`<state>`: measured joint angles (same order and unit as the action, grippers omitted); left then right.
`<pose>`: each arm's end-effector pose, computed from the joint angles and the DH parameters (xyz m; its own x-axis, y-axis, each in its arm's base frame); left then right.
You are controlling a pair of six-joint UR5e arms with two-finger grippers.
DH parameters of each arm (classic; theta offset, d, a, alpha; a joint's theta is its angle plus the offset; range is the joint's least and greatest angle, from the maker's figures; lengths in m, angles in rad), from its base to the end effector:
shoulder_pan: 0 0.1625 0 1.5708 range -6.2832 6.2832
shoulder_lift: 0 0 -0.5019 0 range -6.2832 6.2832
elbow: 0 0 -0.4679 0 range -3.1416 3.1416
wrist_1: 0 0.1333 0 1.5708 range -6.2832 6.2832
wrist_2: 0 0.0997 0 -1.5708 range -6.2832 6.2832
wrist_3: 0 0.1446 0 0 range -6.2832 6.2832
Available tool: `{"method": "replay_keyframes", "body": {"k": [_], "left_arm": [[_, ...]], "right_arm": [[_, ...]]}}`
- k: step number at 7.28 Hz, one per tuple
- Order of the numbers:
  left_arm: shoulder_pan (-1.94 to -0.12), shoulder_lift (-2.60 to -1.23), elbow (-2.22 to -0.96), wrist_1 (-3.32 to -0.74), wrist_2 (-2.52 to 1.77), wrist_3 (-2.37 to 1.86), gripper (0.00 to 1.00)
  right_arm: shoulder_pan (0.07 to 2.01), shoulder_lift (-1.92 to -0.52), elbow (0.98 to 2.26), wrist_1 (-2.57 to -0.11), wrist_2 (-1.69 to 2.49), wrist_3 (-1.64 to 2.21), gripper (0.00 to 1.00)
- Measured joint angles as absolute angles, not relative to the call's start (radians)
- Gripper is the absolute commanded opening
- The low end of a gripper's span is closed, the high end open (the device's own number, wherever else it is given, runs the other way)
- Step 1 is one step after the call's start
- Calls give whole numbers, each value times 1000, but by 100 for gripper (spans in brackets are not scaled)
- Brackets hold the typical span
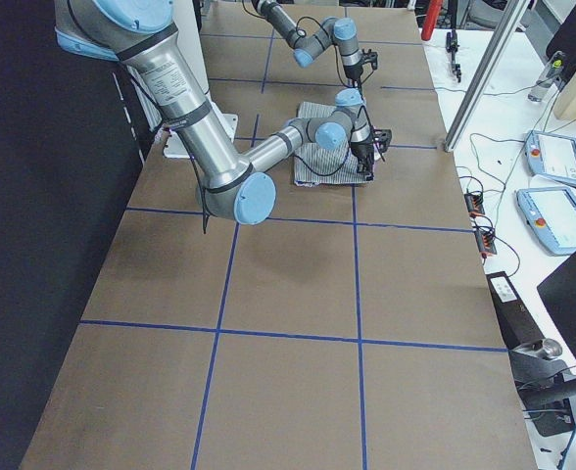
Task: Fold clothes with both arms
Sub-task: 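Lift the hem with both grippers and fold it toward the collar, then open both grippers and draw them back from the folded shirt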
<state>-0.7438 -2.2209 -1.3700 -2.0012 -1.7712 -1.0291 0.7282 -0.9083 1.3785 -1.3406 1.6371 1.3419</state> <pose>0.5901 -0.6849 0.3723 0.6858 0.0556 -0.7257 0.2300 0.9294 0.2886 -0.5857 -0.6880 0.3923 0.6992 0.3201 0.6392 -0.4862 0.8684 0.0969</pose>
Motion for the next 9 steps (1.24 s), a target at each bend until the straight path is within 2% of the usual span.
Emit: {"method": "replay_keyframes", "body": {"k": [2,5,6,7,9], "left_arm": [[-745,-2184,-1440,-2015,-1784,-977,100],[-726,-2033,-1643,-2035,-1831,-992,100],[-691,-1970,-1691,-2080,-1835,-1049,87],[-648,-1910,-1719,-2150,-1831,-1122,67],[-557,-1852,-1735,-2231,-1778,-1276,64]], "right_arm": [[755,-904,1377,-1339,1659,1210,100],[850,-963,1450,-1335,1841,978,100],[859,-997,1498,-1335,1863,956,100],[862,-1016,1527,-1335,1871,949,100],[863,-1027,1544,-1335,1876,945,100]]}}
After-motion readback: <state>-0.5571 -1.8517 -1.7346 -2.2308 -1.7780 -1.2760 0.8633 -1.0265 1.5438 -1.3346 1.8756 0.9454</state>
